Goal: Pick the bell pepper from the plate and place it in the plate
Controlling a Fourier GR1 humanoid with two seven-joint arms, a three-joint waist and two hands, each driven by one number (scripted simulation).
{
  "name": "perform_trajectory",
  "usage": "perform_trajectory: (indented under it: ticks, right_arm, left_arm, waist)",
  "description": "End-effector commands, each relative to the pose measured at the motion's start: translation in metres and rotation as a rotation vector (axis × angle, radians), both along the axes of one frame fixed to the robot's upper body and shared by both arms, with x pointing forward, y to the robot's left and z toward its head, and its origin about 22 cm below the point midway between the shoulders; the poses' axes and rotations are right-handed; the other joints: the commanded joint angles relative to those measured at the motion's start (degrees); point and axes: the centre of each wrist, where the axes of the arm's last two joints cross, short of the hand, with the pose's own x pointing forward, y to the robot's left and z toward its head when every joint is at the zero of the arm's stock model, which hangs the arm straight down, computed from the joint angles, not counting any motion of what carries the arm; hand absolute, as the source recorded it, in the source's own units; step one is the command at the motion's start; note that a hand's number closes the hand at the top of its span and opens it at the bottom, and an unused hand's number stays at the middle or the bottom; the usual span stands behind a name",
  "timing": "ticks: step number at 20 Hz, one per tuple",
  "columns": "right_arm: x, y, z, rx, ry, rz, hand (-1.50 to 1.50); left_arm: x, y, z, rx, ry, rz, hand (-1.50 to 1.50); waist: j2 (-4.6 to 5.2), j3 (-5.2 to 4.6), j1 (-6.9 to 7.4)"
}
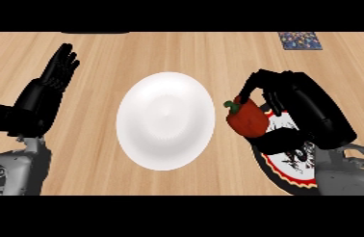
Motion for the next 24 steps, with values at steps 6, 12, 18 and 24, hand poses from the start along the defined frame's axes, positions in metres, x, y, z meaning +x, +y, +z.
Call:
perform_trajectory:
  ticks: [6,12,18,24]
  right_arm:
    - [0.007,0.116,0.005,0.055,0.084,0.058,1.50]
    - [0.045,0.151,-0.031,0.002,0.113,0.002,1.50]
    - [0.069,0.178,-0.062,-0.063,0.109,-0.009,1.50]
    - [0.072,0.182,-0.106,-0.006,0.244,-0.103,-1.50]
  left_arm:
    - [0.006,-0.008,-0.010,0.000,0.000,-0.010,0.00]
    - [0.004,0.021,-0.010,0.001,0.004,-0.019,0.00]
    - [0.025,0.006,-0.008,0.001,-0.006,-0.012,0.00]
    - [0.017,-0.001,0.003,0.006,-0.018,-0.059,0.00]
  waist:
    - [0.10,0.01,0.23]
    - [0.26,0.01,0.74]
    - [0.46,0.02,0.88]
    - [0.73,0.03,2.68]
